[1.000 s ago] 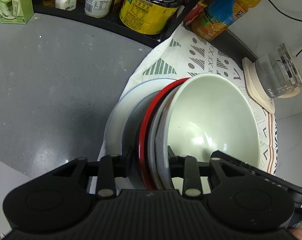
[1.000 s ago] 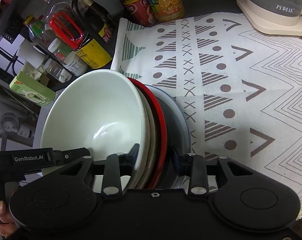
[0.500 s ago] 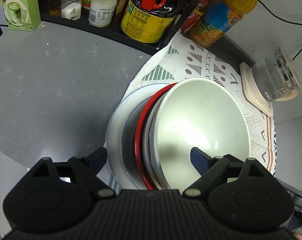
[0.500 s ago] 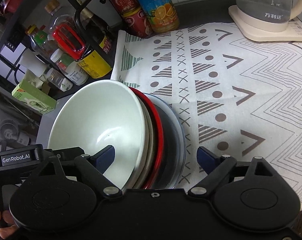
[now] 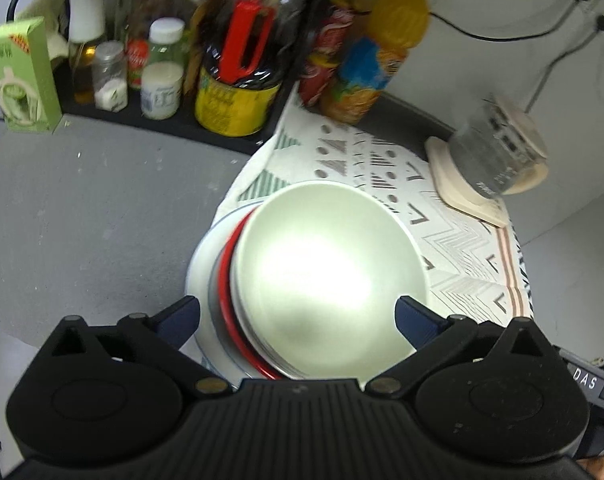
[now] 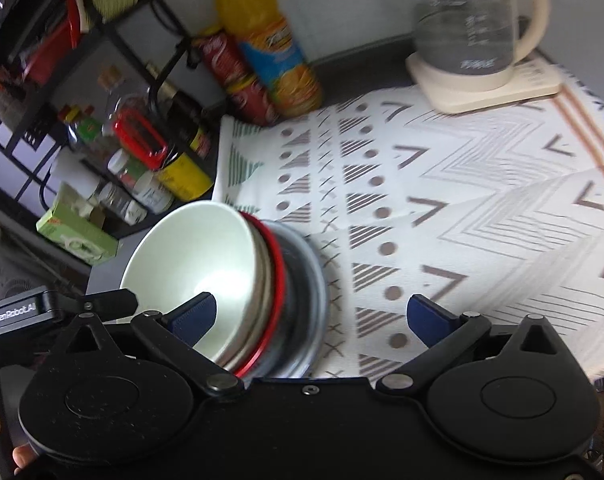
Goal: Organize plates and bowls
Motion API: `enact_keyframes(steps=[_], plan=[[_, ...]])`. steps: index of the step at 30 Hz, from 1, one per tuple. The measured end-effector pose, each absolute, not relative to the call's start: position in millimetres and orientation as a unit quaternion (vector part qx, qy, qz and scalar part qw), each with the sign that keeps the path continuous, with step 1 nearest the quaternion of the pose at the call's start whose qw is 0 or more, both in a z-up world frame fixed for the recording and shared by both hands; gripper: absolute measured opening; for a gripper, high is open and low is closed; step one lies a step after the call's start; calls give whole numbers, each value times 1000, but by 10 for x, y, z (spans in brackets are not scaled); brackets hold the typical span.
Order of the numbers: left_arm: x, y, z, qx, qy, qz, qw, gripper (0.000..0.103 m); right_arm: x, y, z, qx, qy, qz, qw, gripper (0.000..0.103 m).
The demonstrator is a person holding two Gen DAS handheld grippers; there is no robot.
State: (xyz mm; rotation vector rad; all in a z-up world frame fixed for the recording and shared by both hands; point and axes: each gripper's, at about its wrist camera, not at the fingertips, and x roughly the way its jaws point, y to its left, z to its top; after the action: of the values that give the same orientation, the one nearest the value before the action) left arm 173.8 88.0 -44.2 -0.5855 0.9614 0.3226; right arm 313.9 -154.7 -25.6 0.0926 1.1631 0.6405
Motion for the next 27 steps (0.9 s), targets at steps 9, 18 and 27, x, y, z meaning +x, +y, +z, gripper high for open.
enact_keyframes(steps=[9,18,27], plan=[[1564,504,-168,-253,440,122,853,103,2904,-1995,80,50,507,267,818,103],[1382,167,236,-218,418,77,879,103,2587,-2529,430,63,480,228,845,103],[1071,42,793,-183,365,54,911,103,2256,-3002,846,82,441,202,871,103]])
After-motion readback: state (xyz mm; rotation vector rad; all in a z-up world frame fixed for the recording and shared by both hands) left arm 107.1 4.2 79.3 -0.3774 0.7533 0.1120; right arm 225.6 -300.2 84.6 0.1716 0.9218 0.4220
